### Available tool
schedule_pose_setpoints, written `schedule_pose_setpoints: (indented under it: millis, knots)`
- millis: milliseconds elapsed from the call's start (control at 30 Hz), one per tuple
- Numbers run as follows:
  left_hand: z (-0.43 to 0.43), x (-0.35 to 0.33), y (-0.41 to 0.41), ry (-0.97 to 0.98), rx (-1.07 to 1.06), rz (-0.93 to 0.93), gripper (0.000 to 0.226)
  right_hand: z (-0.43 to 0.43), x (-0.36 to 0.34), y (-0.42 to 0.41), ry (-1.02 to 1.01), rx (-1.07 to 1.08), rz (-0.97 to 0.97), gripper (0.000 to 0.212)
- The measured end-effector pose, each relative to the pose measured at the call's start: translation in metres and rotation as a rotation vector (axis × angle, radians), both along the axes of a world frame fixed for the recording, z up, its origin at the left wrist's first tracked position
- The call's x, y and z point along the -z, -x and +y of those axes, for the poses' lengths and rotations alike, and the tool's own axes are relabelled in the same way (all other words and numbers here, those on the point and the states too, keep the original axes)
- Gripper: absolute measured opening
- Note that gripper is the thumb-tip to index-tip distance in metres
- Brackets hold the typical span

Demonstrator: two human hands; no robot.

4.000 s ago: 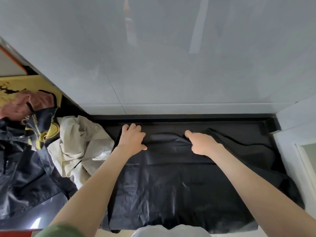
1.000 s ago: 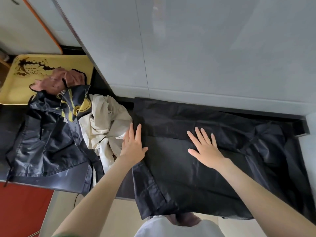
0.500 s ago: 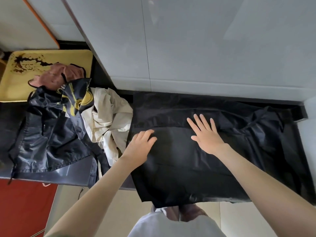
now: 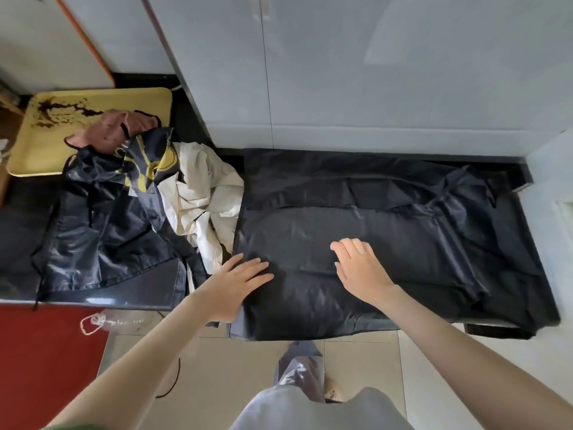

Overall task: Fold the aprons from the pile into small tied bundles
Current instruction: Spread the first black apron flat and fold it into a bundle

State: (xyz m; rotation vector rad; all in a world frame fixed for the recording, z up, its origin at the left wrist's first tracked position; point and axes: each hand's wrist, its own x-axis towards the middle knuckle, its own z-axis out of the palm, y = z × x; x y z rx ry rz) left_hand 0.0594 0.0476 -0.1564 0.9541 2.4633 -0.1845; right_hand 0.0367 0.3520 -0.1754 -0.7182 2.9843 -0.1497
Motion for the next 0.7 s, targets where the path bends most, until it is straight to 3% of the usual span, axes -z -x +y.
schedule_pose_setpoints:
  millis: [133,200,300,367,433,500,567,700]
  knots:
    - [-0.007,0.02,-0.039,0.206,-0.033,0.121,0.119,-0.006,0.001,-0.038,0.02,-0.007,0.025,0.027]
    - [-0.005,0.026,-0.052,0.175,-0.115,0.17,0.119,-0.007,-0.001,-0.06,-0.023,-0.011,-0.042,0.024]
    - [0.003,0.031,-0.055,-0.024,-0.175,0.238,0.1,-0.006,-0.003,-0.085,-0.025,0.036,-0.223,0.045]
    - [0.012,0.026,-0.055,-0.176,-0.257,0.277,0.071,0.001,-0.002,-0.1,-0.044,0.078,-0.314,0.064]
    - [0.019,0.014,-0.055,-0.412,-0.449,0.25,0.034,0.005,-0.002,-0.113,-0.102,0.106,-0.325,0.084]
    - [0.029,-0.006,-0.059,-0.606,-0.788,0.136,0.016,0.011,0.002,-0.126,-0.138,0.17,-0.259,0.102]
    - [0.034,-0.019,-0.061,-0.709,-1.07,0.071,0.013,0.014,0.003,-0.135,-0.095,0.263,-0.154,0.1]
    - [0.036,-0.028,-0.062,-0.842,-1.258,0.061,0.012,0.024,0.0,-0.136,0.052,0.395,-0.006,0.082]
